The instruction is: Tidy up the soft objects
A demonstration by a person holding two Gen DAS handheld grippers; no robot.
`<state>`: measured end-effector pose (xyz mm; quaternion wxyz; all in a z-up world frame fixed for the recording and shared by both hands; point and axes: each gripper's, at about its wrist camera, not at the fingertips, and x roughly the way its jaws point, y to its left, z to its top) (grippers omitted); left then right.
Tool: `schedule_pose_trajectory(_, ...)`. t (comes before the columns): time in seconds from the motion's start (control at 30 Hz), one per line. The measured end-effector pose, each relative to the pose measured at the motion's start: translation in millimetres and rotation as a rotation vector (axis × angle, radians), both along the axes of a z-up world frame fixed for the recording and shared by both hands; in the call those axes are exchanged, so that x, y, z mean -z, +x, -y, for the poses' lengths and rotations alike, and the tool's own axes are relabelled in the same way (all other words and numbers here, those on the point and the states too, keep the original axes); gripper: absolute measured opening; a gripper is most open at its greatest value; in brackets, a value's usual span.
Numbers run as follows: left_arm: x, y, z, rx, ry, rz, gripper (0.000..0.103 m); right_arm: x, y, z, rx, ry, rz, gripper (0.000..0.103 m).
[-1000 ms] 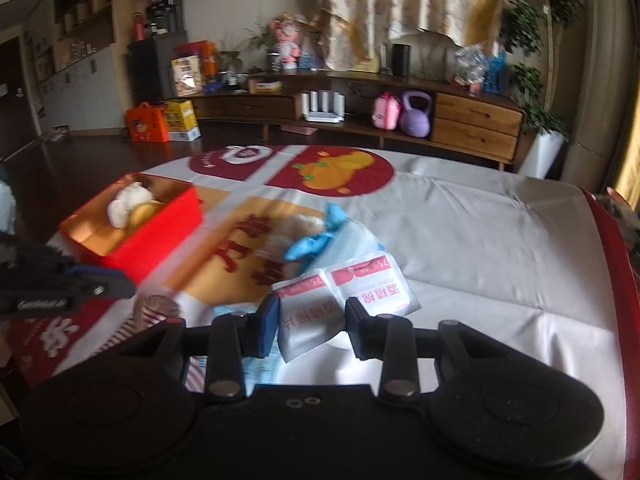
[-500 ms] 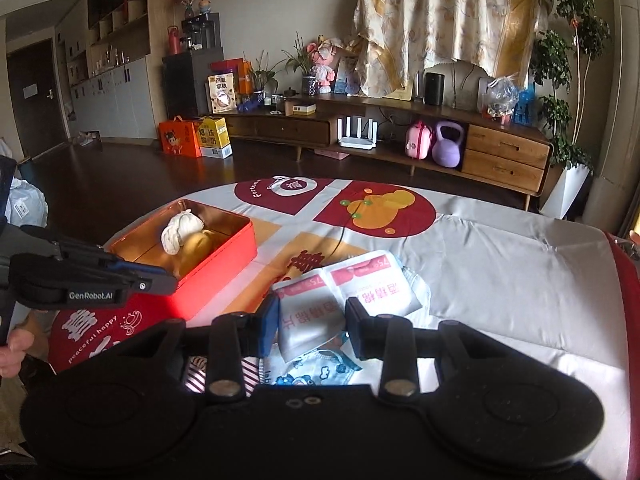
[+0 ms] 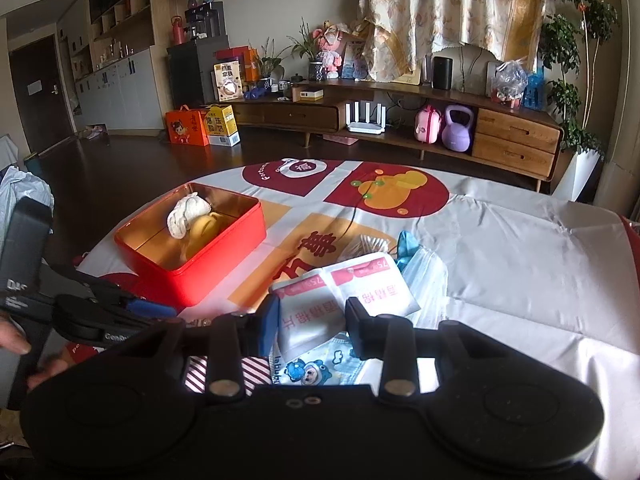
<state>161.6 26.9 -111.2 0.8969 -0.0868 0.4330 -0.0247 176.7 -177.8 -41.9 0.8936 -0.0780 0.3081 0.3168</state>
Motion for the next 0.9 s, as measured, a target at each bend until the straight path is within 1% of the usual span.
schedule_pose_trajectory(0.03,3,1,0,-0.005,-0.009,0.006,0.068,1,1,0,0.0,0.001,-0.004,0.035)
schedule_pose_trajectory(0.07,5,1,0,-0.007,-0.016,0.015,0.07,3,1,1,0.001,0.001,-0.008,0.035)
schedule_pose_trajectory(0.13,10,4,3,-0.002,-0.013,0.015,0.07,6,3,2,0.004,0.002,-0.017,0.035)
schedule_pose_trajectory(0.2,16,10,8,0.0,0.007,-0.009,0.07,9,6,4,0.006,0.005,-0.027,0.035)
schedule_pose_trajectory(0.3,26,17,13,0.007,0.045,-0.023,0.07,14,8,7,0.009,0.008,-0.04,0.035)
schedule_pose_trajectory(0.43,35,19,20,0.035,0.095,-0.022,0.07,18,10,9,0.011,0.01,-0.053,0.035)
schedule_pose_trajectory(0.63,38,18,27,0.062,0.133,-0.011,0.07,24,14,12,0.018,0.014,-0.069,0.035)
schedule_pose_trajectory(0.7,39,18,28,0.068,0.137,-0.011,0.065,25,14,13,0.02,0.015,-0.071,0.035)
schedule_pose_trajectory(0.73,39,18,29,0.074,0.131,-0.008,0.057,24,15,12,0.02,0.015,-0.071,0.035)
schedule_pose_trajectory(0.77,39,17,30,0.079,0.128,-0.004,0.045,24,15,12,0.02,0.014,-0.07,0.035)
schedule_pose_trajectory(0.83,38,16,33,0.086,0.145,-0.003,0.034,24,15,12,0.02,0.014,-0.071,0.035)
schedule_pose_trajectory(0.9,37,15,35,0.1,0.149,0.004,0.029,25,15,13,0.022,0.013,-0.071,0.035)
